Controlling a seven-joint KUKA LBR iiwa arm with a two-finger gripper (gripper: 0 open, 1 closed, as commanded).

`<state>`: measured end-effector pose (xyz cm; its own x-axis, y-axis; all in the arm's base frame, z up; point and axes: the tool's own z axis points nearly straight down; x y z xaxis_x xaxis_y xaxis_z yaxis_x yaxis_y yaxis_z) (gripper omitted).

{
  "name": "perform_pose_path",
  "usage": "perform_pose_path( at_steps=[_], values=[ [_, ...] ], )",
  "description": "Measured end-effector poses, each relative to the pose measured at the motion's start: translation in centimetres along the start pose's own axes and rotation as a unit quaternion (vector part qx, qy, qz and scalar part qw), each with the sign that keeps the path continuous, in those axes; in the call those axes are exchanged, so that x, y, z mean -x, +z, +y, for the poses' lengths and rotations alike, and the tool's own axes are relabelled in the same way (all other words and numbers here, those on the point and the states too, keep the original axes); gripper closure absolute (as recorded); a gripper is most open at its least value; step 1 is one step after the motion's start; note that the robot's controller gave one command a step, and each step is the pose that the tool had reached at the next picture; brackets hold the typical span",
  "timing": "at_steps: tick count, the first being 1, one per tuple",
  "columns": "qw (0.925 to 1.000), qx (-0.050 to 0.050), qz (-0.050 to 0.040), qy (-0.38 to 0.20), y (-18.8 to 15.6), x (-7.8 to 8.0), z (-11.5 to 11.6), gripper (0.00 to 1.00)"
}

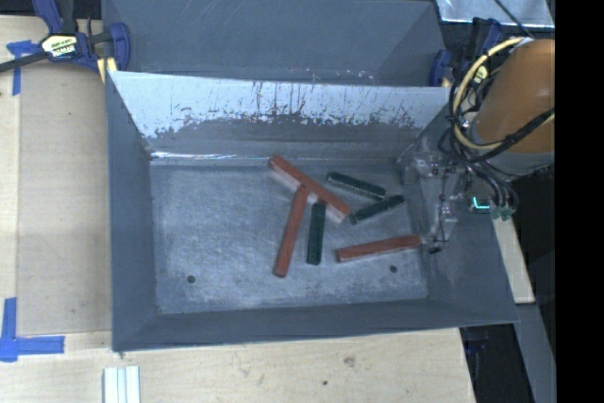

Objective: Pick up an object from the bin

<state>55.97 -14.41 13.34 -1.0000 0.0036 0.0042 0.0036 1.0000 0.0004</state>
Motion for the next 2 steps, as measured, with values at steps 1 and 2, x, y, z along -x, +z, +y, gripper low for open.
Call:
perform_pose_path(
  at_steps=[1,2],
  values=[
    [0.9999,-0.001,-0.0050,0.016,0.0,-0.6,0.2,0.00],
    [0.9972,0.000,-0.0012,0.074,2.0,-4.0,0.9,0.00]
  ],
)
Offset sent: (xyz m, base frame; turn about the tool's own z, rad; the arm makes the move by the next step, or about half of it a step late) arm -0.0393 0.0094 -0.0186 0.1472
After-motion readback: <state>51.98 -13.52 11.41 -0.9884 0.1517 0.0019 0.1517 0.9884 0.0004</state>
